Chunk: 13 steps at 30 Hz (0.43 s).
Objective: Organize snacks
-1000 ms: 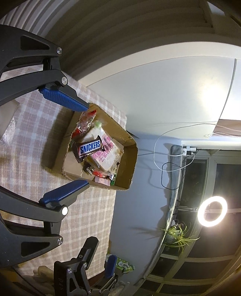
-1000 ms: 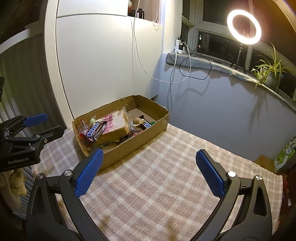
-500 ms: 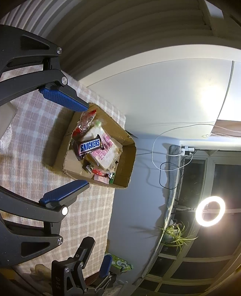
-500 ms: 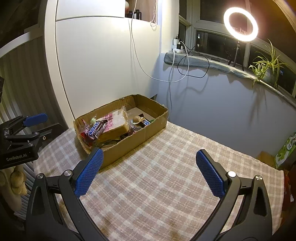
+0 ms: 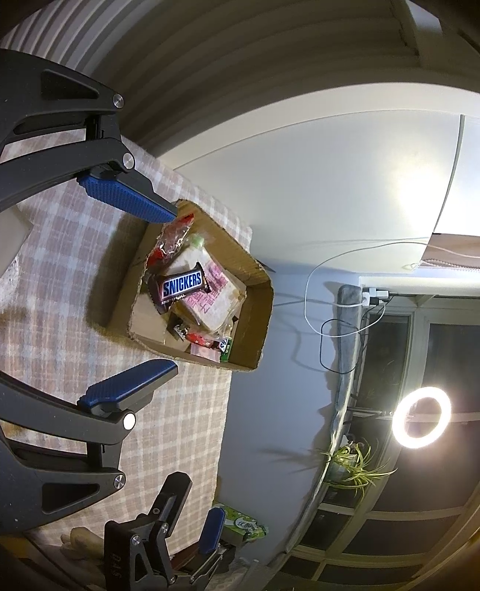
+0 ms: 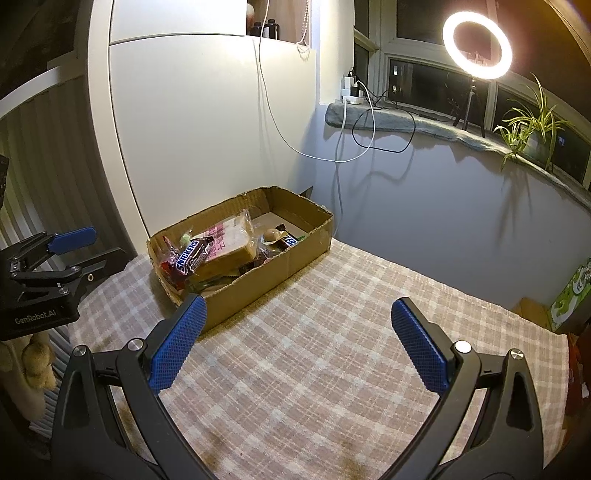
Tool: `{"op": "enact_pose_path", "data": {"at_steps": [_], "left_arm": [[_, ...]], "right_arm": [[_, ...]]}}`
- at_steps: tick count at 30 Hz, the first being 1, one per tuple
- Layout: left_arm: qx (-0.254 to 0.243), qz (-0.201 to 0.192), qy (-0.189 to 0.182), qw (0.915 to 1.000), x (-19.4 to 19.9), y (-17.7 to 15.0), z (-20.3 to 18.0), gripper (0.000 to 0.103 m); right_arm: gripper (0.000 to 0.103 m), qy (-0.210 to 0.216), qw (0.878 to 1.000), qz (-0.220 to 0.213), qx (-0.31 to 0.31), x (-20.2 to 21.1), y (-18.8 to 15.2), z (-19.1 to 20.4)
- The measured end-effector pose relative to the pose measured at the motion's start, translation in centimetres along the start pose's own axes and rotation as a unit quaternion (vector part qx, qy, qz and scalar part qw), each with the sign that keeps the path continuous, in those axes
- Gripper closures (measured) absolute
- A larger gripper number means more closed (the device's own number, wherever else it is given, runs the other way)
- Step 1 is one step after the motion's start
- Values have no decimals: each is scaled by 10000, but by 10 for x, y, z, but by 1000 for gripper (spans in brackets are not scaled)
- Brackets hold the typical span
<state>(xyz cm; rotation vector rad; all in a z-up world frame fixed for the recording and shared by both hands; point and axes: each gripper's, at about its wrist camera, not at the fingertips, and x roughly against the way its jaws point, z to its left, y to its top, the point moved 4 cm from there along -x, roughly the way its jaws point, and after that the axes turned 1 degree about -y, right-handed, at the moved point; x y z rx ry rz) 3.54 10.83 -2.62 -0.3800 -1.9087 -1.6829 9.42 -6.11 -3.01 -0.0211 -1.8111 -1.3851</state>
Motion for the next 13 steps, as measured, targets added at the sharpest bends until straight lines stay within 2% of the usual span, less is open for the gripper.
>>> {"op": "enact_pose_path", "data": {"at_steps": [13], "left_arm": [[32,-19,5,10000,0,-1,1,26]], "right_arm": [[1,-14,10000,-17,-56,2,-2,-1]]}}
